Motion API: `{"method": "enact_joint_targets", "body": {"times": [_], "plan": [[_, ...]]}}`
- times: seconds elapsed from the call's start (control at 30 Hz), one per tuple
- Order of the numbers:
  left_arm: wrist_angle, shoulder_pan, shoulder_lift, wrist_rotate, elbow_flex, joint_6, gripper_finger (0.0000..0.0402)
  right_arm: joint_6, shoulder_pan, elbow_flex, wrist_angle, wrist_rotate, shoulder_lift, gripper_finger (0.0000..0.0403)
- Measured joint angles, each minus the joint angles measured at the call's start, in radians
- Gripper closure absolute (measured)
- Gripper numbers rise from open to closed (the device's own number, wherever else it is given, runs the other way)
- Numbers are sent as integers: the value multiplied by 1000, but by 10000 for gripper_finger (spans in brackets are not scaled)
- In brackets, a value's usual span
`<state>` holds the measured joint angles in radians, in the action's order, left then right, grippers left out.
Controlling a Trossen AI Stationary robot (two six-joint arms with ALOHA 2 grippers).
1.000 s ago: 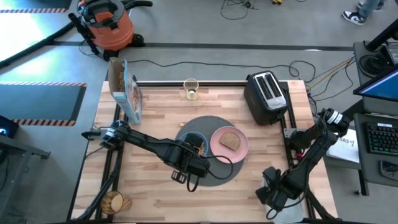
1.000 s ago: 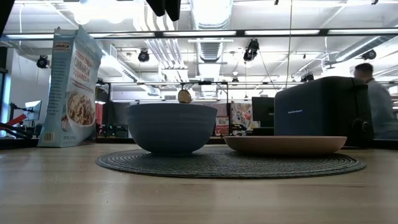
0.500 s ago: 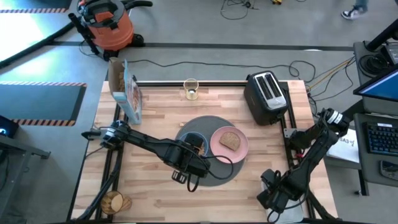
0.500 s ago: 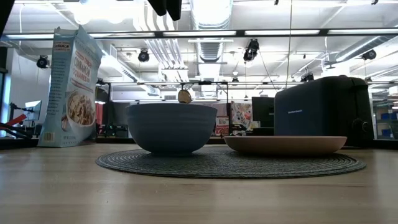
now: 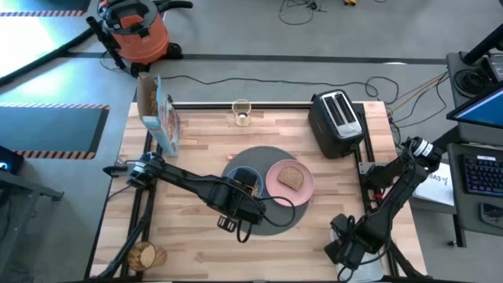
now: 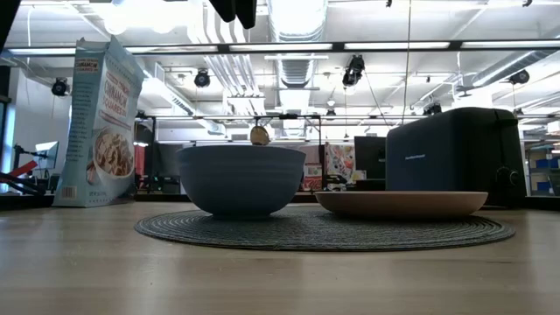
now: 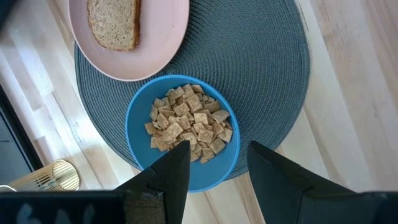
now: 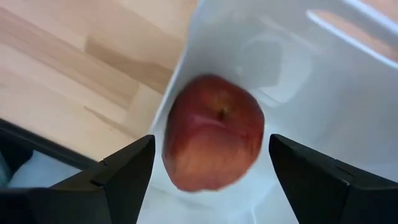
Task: Arrange a breakfast setting
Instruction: Put the red apple on the pink plate on the gray mat
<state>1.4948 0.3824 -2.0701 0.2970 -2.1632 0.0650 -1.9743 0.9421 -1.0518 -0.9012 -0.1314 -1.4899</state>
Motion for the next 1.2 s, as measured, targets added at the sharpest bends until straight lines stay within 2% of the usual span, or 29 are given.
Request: {"method": "enact_joint_targets", "body": {"times": [0.13,0.4,0.6,0.77,0.97,1.2], "plan": [[0,0,0,0,0,0,259,35,0,0,-2,-62,0,95],[-3,-1,-1,0,0,0,259,32,0,20,5,-67,-6,94],[-7,-1,-1,0,4,2,259,51,0,32,8,-95,-71,94],[-11,-1,-1,0,30,5,259,95,0,32,30,-189,-149,96],[-11,-2,0,7,45,10,259,173,0,27,74,-286,-208,119],[2,-3,27,10,-31,2,259,188,-5,29,94,-291,-202,126]]}}
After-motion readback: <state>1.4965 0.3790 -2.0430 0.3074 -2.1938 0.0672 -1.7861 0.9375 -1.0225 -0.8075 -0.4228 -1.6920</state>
